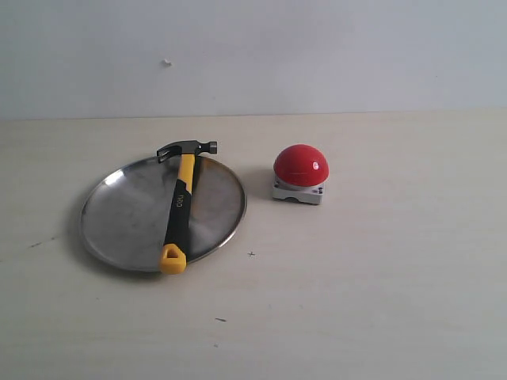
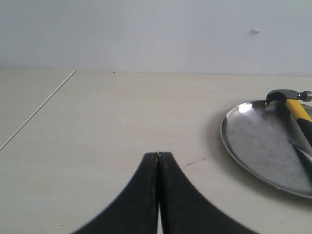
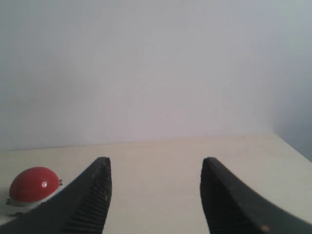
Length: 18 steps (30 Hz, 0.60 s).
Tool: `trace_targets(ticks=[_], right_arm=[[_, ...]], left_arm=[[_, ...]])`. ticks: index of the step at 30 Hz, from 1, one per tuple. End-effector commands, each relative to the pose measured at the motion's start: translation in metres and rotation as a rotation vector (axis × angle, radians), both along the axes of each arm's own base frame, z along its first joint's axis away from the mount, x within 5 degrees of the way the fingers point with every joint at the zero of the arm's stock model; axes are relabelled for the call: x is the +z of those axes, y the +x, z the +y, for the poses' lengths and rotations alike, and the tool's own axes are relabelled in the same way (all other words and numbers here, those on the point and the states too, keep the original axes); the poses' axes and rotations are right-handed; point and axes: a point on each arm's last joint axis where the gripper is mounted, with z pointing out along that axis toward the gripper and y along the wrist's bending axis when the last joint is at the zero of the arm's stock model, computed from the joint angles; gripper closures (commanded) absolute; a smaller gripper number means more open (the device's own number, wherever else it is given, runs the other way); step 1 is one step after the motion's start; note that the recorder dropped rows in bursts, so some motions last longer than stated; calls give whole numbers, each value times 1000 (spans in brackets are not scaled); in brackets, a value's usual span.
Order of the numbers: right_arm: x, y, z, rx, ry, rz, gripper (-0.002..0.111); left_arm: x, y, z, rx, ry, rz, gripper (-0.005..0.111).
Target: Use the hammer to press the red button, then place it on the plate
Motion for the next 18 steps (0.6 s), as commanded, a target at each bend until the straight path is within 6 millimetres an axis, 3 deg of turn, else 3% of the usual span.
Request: trace_targets(ticks=[1, 18], right_arm=[[-16, 1, 0, -7, -40, 10, 54], [-35, 3, -2, -22, -21, 103, 54]], left_arm=[[-1, 0, 0, -2, -5, -3, 107], [-1, 0, 0, -2, -5, -3, 107]])
